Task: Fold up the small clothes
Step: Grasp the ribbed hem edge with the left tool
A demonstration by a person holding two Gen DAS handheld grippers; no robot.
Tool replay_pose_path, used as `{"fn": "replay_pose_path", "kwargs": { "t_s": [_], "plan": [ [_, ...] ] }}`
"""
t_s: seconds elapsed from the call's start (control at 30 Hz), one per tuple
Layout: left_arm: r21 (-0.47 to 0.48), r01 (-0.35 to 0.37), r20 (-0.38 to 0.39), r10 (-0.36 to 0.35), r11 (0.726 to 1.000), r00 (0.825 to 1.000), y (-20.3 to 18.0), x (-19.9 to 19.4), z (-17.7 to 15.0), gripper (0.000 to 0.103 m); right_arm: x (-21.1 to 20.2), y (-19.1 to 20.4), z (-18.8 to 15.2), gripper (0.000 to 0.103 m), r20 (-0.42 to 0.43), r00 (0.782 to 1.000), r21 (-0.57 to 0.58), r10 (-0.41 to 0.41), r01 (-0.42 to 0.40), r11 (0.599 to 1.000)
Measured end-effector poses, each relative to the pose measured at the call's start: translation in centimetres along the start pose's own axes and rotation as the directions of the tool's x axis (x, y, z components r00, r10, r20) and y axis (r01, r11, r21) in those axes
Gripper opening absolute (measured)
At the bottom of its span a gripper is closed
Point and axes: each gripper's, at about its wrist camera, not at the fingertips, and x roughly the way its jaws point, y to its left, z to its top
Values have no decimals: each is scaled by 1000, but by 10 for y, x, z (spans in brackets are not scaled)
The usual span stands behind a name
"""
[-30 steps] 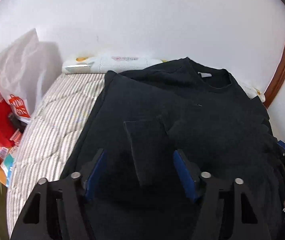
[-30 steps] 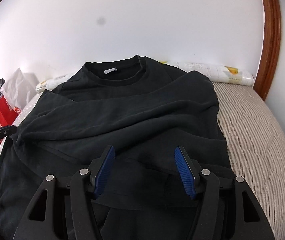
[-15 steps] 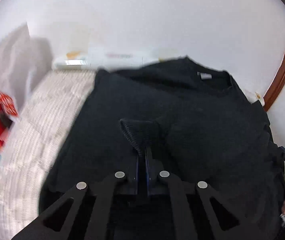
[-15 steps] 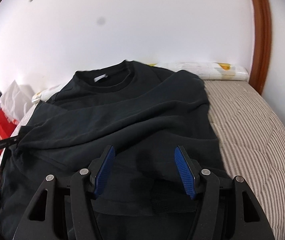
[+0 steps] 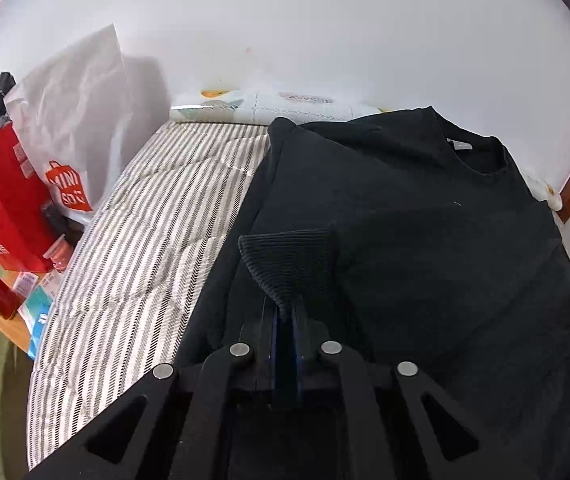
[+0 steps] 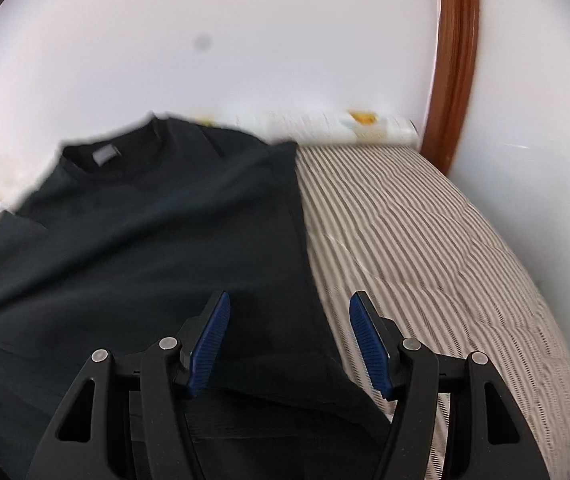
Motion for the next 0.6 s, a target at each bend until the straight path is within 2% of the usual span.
{"fn": "replay_pose_path", "kwargs": {
  "t_s": [0.2,0.47,0.6],
  "plan": [
    [28,-40,21,39,999,999,-6,-8,-4,9,-7,-1,-1,61,-5,1000,-1,10,-10,1000],
    [17,-35,48,35,999,998,-5,-39,-12,9,-57,12,-8,61,66,994,-97,83,-76,992],
    [20,-33,75,31,999,997,-8,-63,-23,9,-76,14,-20,61,79,996,-119,50,-41,992]
  ]
}}
